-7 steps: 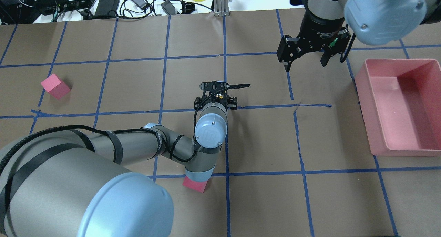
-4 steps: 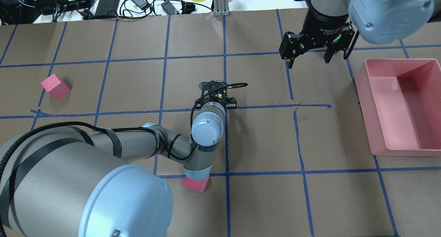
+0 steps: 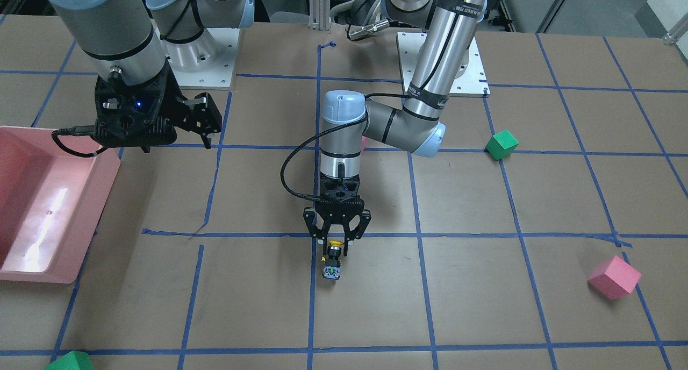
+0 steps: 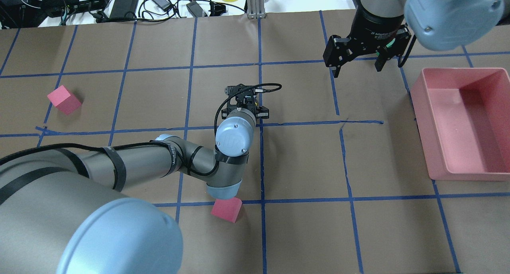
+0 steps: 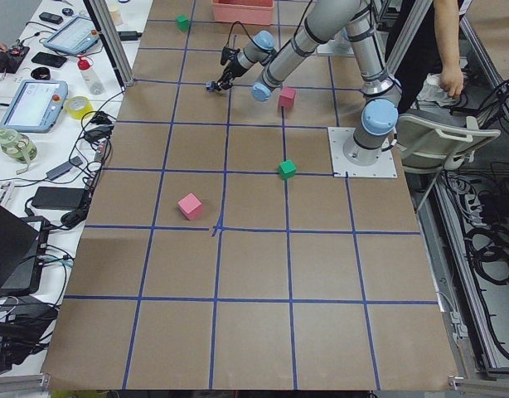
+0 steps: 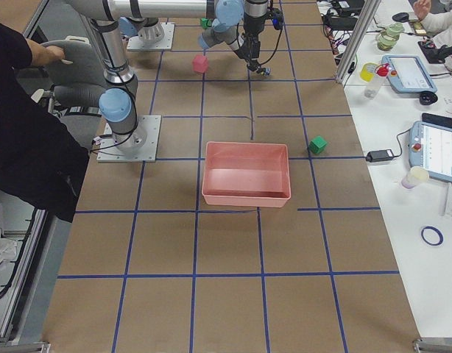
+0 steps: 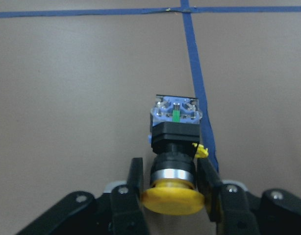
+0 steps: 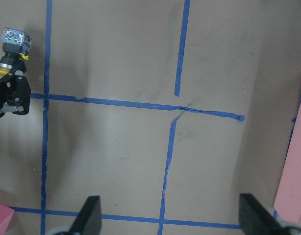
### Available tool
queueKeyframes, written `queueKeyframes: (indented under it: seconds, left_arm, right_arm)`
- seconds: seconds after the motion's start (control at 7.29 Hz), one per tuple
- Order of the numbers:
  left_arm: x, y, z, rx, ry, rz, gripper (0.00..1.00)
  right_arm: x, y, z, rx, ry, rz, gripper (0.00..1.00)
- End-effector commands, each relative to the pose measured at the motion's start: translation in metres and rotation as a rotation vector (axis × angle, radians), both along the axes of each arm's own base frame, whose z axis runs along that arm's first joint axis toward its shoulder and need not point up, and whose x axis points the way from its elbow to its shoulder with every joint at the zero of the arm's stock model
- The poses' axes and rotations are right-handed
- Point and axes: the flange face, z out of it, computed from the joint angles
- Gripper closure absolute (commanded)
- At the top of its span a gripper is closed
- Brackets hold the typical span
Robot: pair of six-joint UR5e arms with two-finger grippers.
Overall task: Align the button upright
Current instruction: 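Rotate the button switch upright and set it down, yellow cap up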
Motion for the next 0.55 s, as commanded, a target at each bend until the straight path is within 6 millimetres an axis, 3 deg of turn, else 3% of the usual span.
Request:
queueKeyframes:
  seconds: [0.0,0.14,0.27,0.41]
  left_arm:
    - [-0.013,-0.034,0.088,0.214,0.054,0.214,1.0]
    - [-0.017,-0.034,0.107,0.369,0.092,0.271,1.0]
    - [-0.013,-0.029,0.098,0.556,0.213,0.321,1.0]
    - [0.003,-0.038,0.09,0.673,0.316,0.356,1.0]
  right_arm:
    - [0.0,-0.001,0.001,-0.008,0.0,-0.001,0.0]
    - [0.0,-0.001,0.001,-0.008,0.0,-0.001,0.0]
    - [0.0,-0.001,0.001,-0.008,0.003,-0.001,0.0]
    - [-0.002,0.0,0.0,0.002,0.011,-0.003,0.0]
